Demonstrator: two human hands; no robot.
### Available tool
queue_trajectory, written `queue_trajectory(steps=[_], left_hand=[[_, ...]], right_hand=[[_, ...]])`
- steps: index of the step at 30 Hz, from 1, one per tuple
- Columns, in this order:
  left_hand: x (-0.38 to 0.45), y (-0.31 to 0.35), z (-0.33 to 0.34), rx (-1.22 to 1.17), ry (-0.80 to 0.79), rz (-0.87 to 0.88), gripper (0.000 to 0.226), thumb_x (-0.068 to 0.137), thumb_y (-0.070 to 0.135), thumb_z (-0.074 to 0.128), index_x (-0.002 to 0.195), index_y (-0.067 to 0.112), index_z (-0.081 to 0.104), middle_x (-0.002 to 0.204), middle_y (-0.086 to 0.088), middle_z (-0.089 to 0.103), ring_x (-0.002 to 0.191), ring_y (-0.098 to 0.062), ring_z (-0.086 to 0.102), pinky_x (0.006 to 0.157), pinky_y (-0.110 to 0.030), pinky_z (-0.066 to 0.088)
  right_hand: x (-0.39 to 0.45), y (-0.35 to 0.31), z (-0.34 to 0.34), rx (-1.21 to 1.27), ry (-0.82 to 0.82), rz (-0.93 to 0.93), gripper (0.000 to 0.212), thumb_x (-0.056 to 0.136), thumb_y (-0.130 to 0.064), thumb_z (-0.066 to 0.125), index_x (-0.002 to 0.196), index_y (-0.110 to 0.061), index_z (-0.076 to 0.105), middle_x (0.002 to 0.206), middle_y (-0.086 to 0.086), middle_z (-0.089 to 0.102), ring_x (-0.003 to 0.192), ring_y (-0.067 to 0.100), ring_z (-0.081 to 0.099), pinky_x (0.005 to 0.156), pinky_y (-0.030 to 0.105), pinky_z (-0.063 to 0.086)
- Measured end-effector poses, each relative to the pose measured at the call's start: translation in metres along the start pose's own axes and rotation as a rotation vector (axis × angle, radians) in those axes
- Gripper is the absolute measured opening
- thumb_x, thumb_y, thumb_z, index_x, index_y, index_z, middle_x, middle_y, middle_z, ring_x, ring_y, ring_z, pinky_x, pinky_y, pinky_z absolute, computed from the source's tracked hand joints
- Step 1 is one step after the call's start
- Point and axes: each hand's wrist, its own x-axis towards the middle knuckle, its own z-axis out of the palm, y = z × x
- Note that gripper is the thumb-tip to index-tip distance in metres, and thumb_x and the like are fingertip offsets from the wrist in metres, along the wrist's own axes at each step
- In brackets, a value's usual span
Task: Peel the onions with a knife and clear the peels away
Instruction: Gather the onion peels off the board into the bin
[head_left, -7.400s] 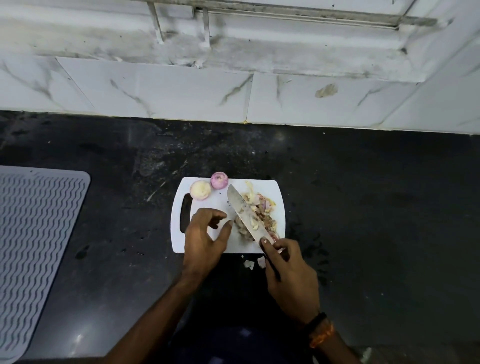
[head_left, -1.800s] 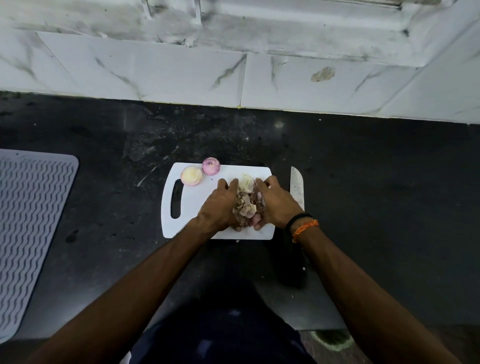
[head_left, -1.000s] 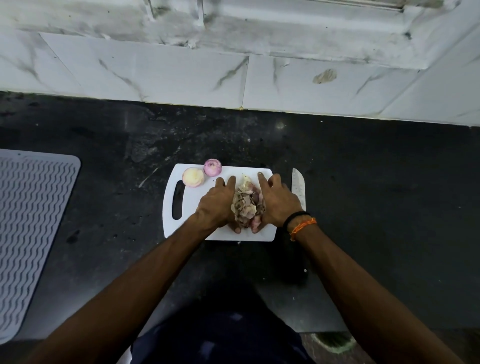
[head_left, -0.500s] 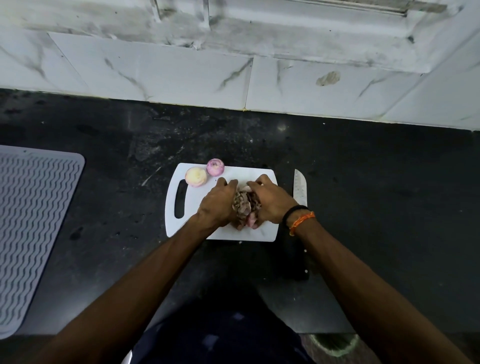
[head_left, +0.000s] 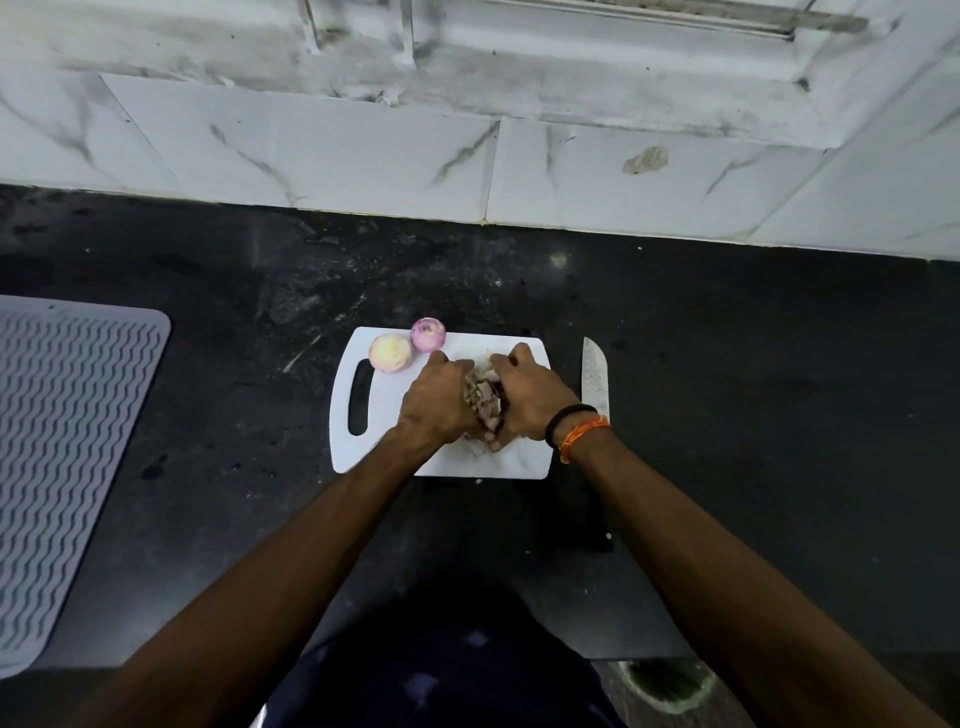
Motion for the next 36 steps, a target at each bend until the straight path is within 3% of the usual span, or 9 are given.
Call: queue_trajectory(steps=[3, 9, 12, 17, 21, 25, 29, 34, 36], left_hand=[[0.003, -0.004, 0.006, -0.039, 0.021, 0.016, 0.059, 0.063, 0.032, 0.09, 0.117, 0.015, 0.071, 0.108, -0.013, 0.068, 0.098, -0.029, 0.066, 0.086, -0.042, 0.056], [0.002, -0.004, 0.007, -0.075, 0.068, 0.043, 0.021, 0.075, 0.017, 0.081, 0.094, 0.008, 0.078, 0.087, -0.013, 0.075, 0.078, -0.029, 0.07, 0.076, -0.04, 0.058], [0.0, -0.004, 0.006, -0.066, 0.075, 0.035, 0.02, 0.076, 0.016, 0.08, 0.093, 0.006, 0.078, 0.086, -0.013, 0.076, 0.078, -0.03, 0.07, 0.077, -0.04, 0.058], [0.0, 0.0, 0.0, -0.067, 0.063, 0.007, 0.019, 0.076, 0.008, 0.08, 0.095, 0.004, 0.078, 0.088, -0.015, 0.076, 0.079, -0.03, 0.069, 0.073, -0.033, 0.054], [0.002, 0.012, -0.014, 0.009, 0.011, 0.028, 0.022, 0.078, -0.002, 0.074, 0.1, 0.003, 0.079, 0.091, -0.015, 0.075, 0.084, -0.03, 0.069, 0.065, -0.03, 0.052], [0.012, 0.022, -0.03, 0.08, -0.014, 0.044, 0.03, 0.082, 0.003, 0.075, 0.112, 0.006, 0.076, 0.103, -0.012, 0.075, 0.092, -0.025, 0.068, 0.076, -0.028, 0.052], [0.011, 0.034, -0.04, 0.073, -0.013, 0.067, 0.031, 0.082, 0.004, 0.078, 0.113, 0.008, 0.076, 0.105, -0.01, 0.075, 0.096, -0.024, 0.069, 0.091, -0.037, 0.057], [0.002, 0.04, -0.035, 0.097, -0.059, 0.07, 0.029, 0.087, 0.0, 0.071, 0.116, 0.003, 0.074, 0.108, -0.014, 0.074, 0.086, -0.022, 0.066, 0.072, -0.028, 0.055], [-0.002, 0.038, -0.03, 0.117, -0.082, 0.079, 0.027, 0.087, 0.0, 0.068, 0.114, 0.002, 0.074, 0.106, -0.016, 0.074, 0.088, -0.027, 0.068, 0.072, -0.032, 0.057]], right_hand=[[-0.002, -0.006, 0.003, -0.026, 0.041, -0.024, 0.101, 0.058, -0.033, 0.095, 0.141, -0.01, 0.043, 0.133, 0.013, 0.04, 0.107, 0.035, 0.06, 0.095, 0.044, 0.052], [-0.006, -0.007, 0.012, -0.024, 0.125, -0.053, 0.056, 0.077, -0.03, 0.084, 0.124, -0.012, 0.06, 0.117, 0.012, 0.05, 0.097, 0.034, 0.061, 0.085, 0.036, 0.049], [-0.006, -0.005, 0.017, -0.024, 0.164, -0.068, 0.043, 0.084, -0.035, 0.077, 0.119, -0.014, 0.065, 0.112, 0.011, 0.054, 0.096, 0.031, 0.061, 0.076, 0.029, 0.041], [-0.007, 0.001, 0.018, 0.056, 0.216, -0.082, 0.036, 0.081, -0.042, 0.078, 0.105, -0.016, 0.073, 0.099, 0.011, 0.061, 0.091, 0.031, 0.062, 0.07, 0.03, 0.038], [-0.01, 0.006, 0.018, 0.221, 0.263, -0.041, 0.038, 0.076, -0.048, 0.082, 0.093, -0.014, 0.076, 0.08, -0.001, 0.057, 0.079, 0.025, 0.062, 0.064, 0.026, 0.035], [-0.014, 0.008, 0.009, 0.341, 0.295, -0.033, 0.034, 0.074, -0.043, 0.085, 0.09, -0.014, 0.077, 0.075, -0.004, 0.061, 0.071, 0.014, 0.055, 0.051, 0.017, 0.029], [-0.018, 0.013, 0.001, 0.454, 0.331, -0.01, 0.027, 0.071, -0.034, 0.089, 0.088, -0.016, 0.078, 0.073, -0.005, 0.066, 0.07, 0.01, 0.058, 0.055, 0.013, 0.034], [-0.026, 0.008, 0.009, 0.459, 0.307, 0.052, 0.035, 0.07, -0.037, 0.089, 0.093, -0.014, 0.079, 0.086, 0.005, 0.076, 0.08, 0.02, 0.067, 0.075, 0.032, 0.054], [-0.029, 0.006, 0.013, 0.458, 0.302, 0.072, 0.035, 0.069, -0.038, 0.089, 0.091, -0.013, 0.079, 0.085, 0.006, 0.076, 0.08, 0.022, 0.069, 0.076, 0.034, 0.056]])
